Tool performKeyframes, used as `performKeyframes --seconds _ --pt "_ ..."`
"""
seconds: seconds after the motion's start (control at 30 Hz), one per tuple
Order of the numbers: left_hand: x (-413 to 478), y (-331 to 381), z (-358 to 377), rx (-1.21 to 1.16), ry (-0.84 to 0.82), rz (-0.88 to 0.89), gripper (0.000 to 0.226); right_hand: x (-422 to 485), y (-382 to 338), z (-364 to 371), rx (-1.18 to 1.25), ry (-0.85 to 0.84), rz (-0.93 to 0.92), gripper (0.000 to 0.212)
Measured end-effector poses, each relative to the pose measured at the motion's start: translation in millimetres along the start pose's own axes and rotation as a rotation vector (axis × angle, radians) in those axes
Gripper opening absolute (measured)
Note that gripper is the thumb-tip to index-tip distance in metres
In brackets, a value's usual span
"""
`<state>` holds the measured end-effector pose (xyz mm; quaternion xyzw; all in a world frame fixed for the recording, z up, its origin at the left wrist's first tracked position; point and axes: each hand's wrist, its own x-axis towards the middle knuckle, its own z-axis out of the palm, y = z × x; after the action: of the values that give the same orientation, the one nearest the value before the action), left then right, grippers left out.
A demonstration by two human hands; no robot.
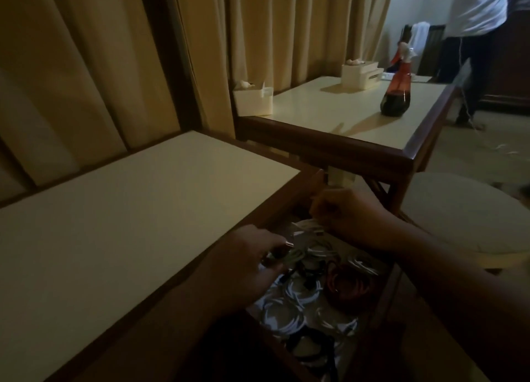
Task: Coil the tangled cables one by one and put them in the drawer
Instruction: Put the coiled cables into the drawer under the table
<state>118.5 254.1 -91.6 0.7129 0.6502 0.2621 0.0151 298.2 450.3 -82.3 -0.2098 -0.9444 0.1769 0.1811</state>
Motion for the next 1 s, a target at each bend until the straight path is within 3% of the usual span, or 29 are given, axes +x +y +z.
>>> performKeyframes --seconds 0.13,0.3,0.4,0.6,0.77,1.0 --pt "14 0 33 0.012 -0.003 -0.035 0.032 5 18 18 -0.084 -0.031 0.126 0.02" --pt "31 1 57 0.071 -0.059 -0.101 0.042 6 30 32 -0.077 -0.109 0.255 0.018" --pt "33 -1 66 0.111 -0.006 -0.131 0.037 5 31 34 -0.07 -0.138 0.303 0.018" --pt "39 8 69 0.112 0.062 -0.193 0.027 4 31 37 -0.069 -0.085 0.301 0.016" --pt "25 12 66 0.19 0.035 -0.228 0.022 5 32 42 -0.082 -0.134 0.276 0.016" --pt "14 9 56 0.304 -0.068 -0.243 0.02 8 24 47 -0.065 -0.064 0.152 0.01"
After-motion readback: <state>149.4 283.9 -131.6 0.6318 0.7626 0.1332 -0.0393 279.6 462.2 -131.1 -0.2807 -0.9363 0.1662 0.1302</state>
